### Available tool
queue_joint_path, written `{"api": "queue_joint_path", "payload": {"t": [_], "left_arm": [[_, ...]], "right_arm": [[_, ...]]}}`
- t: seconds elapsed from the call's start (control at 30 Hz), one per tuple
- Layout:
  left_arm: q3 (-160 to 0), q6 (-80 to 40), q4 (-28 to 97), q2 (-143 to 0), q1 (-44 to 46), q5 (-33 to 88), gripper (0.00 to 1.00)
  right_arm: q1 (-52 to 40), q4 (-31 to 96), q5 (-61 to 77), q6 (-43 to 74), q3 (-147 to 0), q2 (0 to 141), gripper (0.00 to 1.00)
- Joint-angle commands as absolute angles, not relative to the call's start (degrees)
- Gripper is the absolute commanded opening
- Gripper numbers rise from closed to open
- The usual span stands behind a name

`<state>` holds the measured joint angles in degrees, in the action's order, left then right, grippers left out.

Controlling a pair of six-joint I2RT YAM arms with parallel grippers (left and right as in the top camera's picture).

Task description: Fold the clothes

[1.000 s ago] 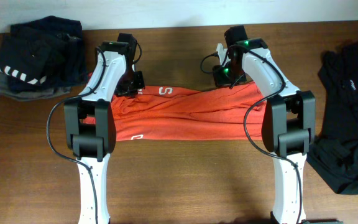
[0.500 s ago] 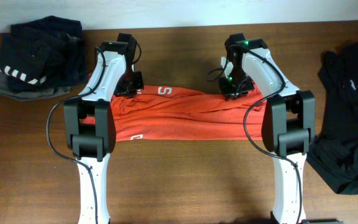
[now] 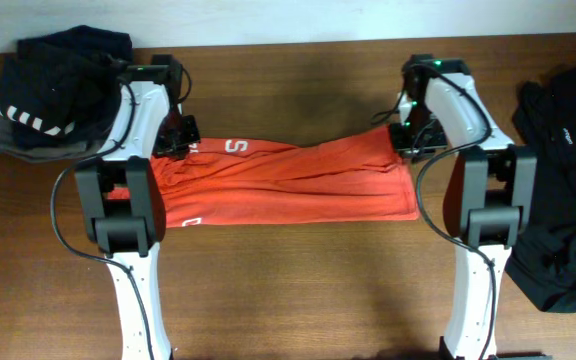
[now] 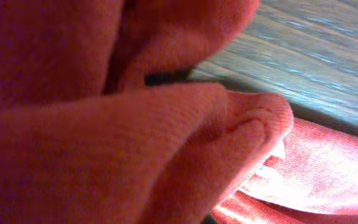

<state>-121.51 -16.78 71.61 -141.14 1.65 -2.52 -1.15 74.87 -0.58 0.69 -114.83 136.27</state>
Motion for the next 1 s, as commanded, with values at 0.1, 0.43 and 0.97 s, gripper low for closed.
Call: {"api": "queue_joint_path", "payload": {"t": [0.1, 0.43, 0.97], "left_arm": [[-121.56, -15.70, 71.79, -143.61, 1.06, -4.97, 0.04], [-121.56, -15.70, 71.77, -143.61, 1.06, -4.97, 0.05], [-121.56, -15.70, 71.57, -143.61, 1.06, -4.97, 0.06]], "right_arm": [[-0.73, 70.91, 4.67, 1.96, -114.45, 136.99, 0.91], [-0.67, 60.75, 13.13, -7.77, -114.45, 136.99, 0.93], [0.23, 73.30, 10.33, -9.04, -130.85, 135.98, 0.96]]}}
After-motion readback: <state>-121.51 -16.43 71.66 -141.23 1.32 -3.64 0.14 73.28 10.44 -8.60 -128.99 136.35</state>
